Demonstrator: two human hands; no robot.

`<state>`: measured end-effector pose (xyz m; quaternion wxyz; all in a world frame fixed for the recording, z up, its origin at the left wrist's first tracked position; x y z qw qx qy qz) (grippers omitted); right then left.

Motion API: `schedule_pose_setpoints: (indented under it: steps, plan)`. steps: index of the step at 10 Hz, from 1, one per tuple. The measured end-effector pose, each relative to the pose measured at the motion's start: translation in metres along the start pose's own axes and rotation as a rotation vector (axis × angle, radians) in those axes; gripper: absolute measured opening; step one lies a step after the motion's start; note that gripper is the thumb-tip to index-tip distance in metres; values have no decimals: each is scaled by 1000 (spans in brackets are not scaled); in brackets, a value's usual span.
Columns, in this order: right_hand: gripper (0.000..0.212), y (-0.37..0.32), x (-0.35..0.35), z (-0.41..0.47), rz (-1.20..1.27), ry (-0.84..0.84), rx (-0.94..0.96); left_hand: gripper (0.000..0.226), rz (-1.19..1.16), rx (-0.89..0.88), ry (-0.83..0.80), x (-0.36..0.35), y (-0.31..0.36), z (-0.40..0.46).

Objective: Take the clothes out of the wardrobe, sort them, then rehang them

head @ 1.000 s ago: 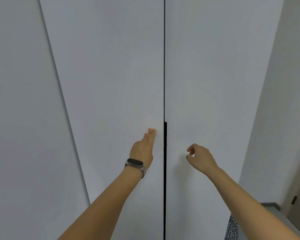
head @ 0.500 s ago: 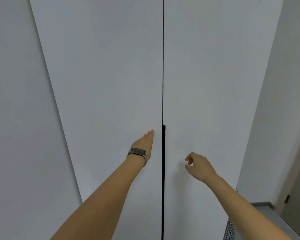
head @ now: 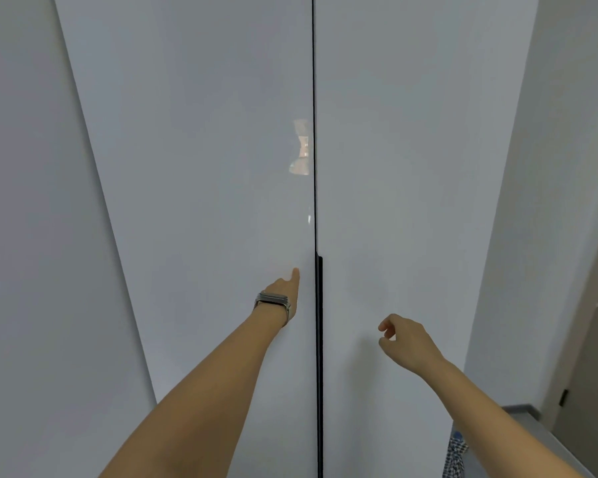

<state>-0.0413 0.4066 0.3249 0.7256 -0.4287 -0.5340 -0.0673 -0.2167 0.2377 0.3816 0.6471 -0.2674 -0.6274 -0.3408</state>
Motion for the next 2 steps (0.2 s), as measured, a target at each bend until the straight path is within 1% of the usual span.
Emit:
schedule_pose_setpoints:
  steps: [1, 2]
  plan:
    - [26, -1, -1, -1, 8, -9, 5, 75, 24, -14, 18, 2, -1, 5]
    - [23, -4, -4, -3, 31, -2, 28, 68, -99, -47, -37, -14, 4, -8]
Point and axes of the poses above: each hand's wrist, its own z-axis towards the middle knuckle, its own x-axis out of the back of the hand, y = z × x, the point moved 4 cm from there along z, towards the middle knuckle, and after that the axes turned 9 degrees about -x, right-handed, at the moved point
